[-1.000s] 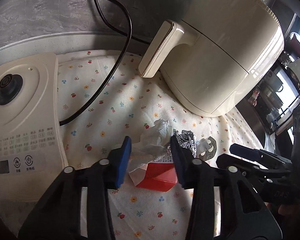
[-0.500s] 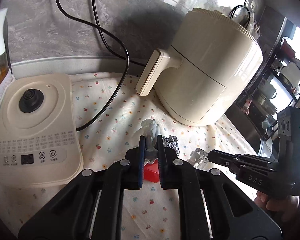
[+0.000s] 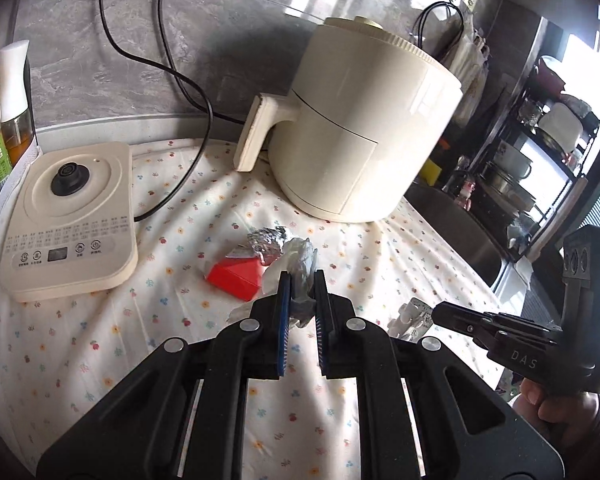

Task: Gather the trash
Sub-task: 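Grasp the white tissue with the left tool while right tool grasps the white blister pack, then carry tissue and blister pack over the bucket and open both tools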

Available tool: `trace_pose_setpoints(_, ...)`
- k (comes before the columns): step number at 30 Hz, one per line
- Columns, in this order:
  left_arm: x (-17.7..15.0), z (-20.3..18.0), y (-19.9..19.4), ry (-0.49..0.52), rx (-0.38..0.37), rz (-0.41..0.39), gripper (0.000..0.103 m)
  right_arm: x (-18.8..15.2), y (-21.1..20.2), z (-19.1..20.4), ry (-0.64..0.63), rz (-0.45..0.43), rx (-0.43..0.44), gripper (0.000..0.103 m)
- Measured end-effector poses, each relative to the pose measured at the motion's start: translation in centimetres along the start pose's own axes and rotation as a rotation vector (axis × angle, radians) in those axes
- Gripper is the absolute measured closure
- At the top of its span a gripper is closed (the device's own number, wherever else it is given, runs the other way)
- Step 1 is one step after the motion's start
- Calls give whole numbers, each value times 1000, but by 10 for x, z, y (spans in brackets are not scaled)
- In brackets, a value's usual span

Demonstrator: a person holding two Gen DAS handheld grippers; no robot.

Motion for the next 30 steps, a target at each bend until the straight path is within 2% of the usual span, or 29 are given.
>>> trace_pose_setpoints(13,-17,-139,-2,117,-110,31,91,-37,-94,-105,113,-56,-67,102)
trace_pose_setpoints(23,-52,-263,2,199,-230,92,91,-88,-175,-213,247,-83,-161,101)
trace_pose_setpoints(30,-83,-325,5,238,-291,132,91,-124,-207,-267,309,-76,-201,101)
Point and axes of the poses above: each gripper's, at about its wrist camera, not at the fingertips, and y roughly the way its jaws point, z to its left, x to its top, the point moved 7 cm from there along y, roughly the way its jaws point, and after that the axes turned 15 degrees about y, right-handed, at the moved point
